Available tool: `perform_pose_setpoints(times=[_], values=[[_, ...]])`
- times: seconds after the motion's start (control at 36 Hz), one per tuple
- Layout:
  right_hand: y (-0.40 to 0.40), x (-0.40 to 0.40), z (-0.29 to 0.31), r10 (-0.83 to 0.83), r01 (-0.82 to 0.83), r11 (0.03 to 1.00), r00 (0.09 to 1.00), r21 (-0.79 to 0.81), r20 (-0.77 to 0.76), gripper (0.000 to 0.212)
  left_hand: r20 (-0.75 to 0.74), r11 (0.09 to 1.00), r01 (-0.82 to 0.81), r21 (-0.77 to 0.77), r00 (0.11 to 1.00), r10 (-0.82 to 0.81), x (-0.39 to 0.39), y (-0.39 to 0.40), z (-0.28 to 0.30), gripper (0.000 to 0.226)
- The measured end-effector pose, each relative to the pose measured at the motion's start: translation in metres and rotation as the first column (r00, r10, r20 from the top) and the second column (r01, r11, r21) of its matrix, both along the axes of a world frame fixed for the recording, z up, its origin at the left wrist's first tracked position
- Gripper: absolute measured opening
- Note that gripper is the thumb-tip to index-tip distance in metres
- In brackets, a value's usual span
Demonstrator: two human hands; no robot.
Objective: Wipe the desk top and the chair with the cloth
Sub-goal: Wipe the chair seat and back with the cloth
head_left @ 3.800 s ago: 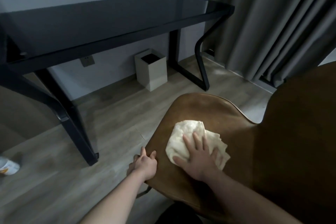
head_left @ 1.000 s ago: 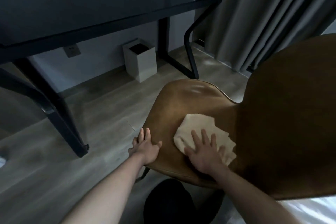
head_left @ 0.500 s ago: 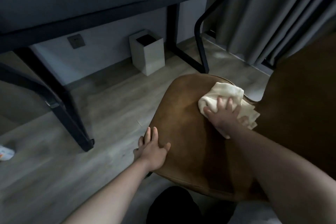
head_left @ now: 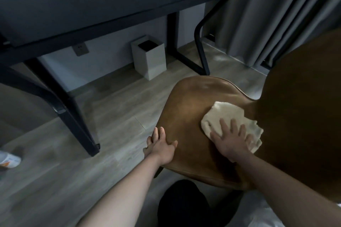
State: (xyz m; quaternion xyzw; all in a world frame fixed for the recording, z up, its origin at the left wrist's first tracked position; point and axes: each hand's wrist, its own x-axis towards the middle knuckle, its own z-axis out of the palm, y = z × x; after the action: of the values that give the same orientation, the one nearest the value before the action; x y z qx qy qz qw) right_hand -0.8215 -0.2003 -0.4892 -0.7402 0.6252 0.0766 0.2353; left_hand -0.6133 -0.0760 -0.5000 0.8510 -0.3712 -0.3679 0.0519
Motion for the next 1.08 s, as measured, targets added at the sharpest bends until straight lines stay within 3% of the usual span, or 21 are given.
perform_pose_setpoints(times=[0.19,0.36,0.47,0.58,0.69,0.92,1.08], values=[[0.057,-0.015,-0.001,0.087,-0.087,0.996,0.996,0.031,0.014,0.072,-0.013,1.000,-0.010,-0.012,1.000,0.010,-0.002,0.002,0.003,0.082],[0.025,0.025,-0.002,0.059,-0.061,0.996,0.998,0.064,0.035,0.081,-0.005,1.000,-0.002,-0.030,1.000,0.002,-0.001,0.001,-0.003,0.082],[-0.018,0.067,-0.010,0.129,-0.131,0.991,0.988,0.021,0.082,0.086,0.002,0.999,0.001,-0.032,1.000,-0.001,0.002,-0.002,-0.010,0.082],[-0.066,0.107,-0.010,0.337,-0.346,0.936,0.934,-0.065,-0.121,0.098,0.022,0.998,-0.001,-0.055,1.000,0.003,0.004,-0.005,-0.018,0.083],[-0.079,0.138,0.002,0.213,-0.222,0.972,0.969,-0.070,-0.122,0.089,0.018,0.997,-0.008,-0.078,1.000,0.009,0.005,-0.005,-0.021,0.083],[-0.058,0.115,-0.007,0.418,-0.438,0.893,0.894,-0.107,-0.163,0.072,-0.012,0.995,-0.046,-0.092,0.999,0.045,0.002,-0.003,-0.012,0.078],[0.012,0.076,-0.012,0.442,-0.441,0.896,0.897,-0.048,0.013,0.070,-0.085,0.965,-0.182,-0.188,0.982,0.169,0.000,0.006,-0.001,0.064]])
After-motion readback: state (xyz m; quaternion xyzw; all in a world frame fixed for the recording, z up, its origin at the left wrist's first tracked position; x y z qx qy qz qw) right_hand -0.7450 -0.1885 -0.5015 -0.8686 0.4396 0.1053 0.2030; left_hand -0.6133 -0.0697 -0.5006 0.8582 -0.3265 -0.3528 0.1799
